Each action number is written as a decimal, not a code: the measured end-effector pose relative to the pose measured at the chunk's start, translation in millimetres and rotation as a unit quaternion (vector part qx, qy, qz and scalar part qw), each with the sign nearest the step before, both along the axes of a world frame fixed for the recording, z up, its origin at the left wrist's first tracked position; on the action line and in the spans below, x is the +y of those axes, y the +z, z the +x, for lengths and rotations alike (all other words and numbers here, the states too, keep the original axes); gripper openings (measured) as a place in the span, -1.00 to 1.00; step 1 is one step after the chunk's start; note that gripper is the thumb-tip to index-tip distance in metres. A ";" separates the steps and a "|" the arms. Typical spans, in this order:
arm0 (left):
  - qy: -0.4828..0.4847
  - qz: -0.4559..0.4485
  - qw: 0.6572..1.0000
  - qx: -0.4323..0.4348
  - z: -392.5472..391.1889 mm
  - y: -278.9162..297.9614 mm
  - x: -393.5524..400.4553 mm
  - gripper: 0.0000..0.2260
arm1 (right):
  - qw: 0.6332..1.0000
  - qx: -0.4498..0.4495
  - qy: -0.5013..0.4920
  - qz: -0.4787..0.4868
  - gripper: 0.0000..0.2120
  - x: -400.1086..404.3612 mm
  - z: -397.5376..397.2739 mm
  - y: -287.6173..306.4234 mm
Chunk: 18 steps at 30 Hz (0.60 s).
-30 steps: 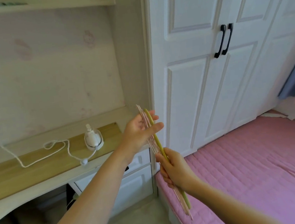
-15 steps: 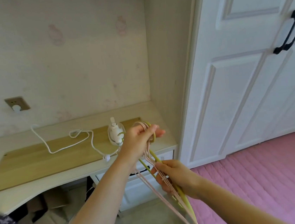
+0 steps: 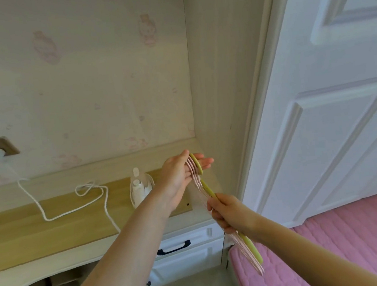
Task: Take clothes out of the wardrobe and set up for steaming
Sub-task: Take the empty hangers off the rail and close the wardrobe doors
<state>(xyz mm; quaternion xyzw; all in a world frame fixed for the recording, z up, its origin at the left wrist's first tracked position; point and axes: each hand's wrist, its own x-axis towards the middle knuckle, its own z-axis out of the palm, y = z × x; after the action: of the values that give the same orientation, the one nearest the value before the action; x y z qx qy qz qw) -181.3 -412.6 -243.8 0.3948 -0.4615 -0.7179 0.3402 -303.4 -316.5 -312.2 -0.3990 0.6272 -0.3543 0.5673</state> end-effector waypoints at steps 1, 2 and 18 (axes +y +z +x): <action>0.006 0.013 1.000 0.010 -2.1 -3.0 -7.6 -0.65 | 0.999 0.040 -0.004 -0.013 -0.78 -7.5 -1.6 -2.7; 0.017 0.030 0.999 0.019 -3.9 -6.2 -14.4 -0.67 | 0.997 0.074 -0.008 -0.024 -0.78 -15.1 -2.7 -6.4; 0.072 0.165 0.983 -0.031 11.3 -80.5 -138.1 -0.94 | 0.908 0.417 0.007 -0.036 -0.78 -133.8 -6.4 -86.5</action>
<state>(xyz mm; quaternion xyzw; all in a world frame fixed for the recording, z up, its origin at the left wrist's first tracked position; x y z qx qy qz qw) -170.1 -550.7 -324.3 0.4998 -0.3168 -0.7453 0.3071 -309.8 -450.3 -398.7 -0.5350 0.7906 -0.1744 0.2416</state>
